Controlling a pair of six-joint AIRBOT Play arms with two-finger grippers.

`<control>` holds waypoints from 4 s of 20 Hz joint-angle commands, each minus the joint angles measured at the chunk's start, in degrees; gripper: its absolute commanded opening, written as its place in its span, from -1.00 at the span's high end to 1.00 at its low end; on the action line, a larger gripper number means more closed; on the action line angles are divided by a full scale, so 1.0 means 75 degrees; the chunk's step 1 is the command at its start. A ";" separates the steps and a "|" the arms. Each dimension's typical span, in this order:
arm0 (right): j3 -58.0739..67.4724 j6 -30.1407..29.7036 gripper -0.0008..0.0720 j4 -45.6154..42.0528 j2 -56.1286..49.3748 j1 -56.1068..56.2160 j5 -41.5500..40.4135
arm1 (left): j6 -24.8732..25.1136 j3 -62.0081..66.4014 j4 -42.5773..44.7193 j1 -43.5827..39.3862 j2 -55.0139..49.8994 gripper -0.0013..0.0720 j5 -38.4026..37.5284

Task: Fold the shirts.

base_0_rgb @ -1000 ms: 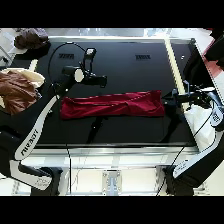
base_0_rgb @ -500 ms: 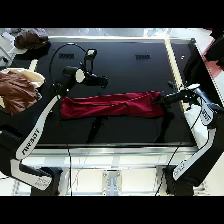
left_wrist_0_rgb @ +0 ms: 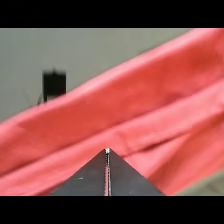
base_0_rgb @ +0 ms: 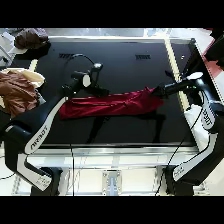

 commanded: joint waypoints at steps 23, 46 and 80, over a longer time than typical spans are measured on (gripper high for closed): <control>0.3383 0.1565 0.22 -0.0857 -0.0201 0.7580 -0.6213 | 0.0562 0.0015 -0.0073 0.3742 0.4666 0.93 -0.0440; 0.2296 0.3075 -0.72 0.0545 -0.2588 0.3296 -0.2270 | 0.0562 -0.0618 0.0125 0.3882 0.4602 0.93 -0.0793; 0.2806 0.2841 0.92 -0.5724 0.1676 -0.1874 0.0082 | 0.0816 -0.0618 0.0119 0.3879 0.4555 0.93 -0.0801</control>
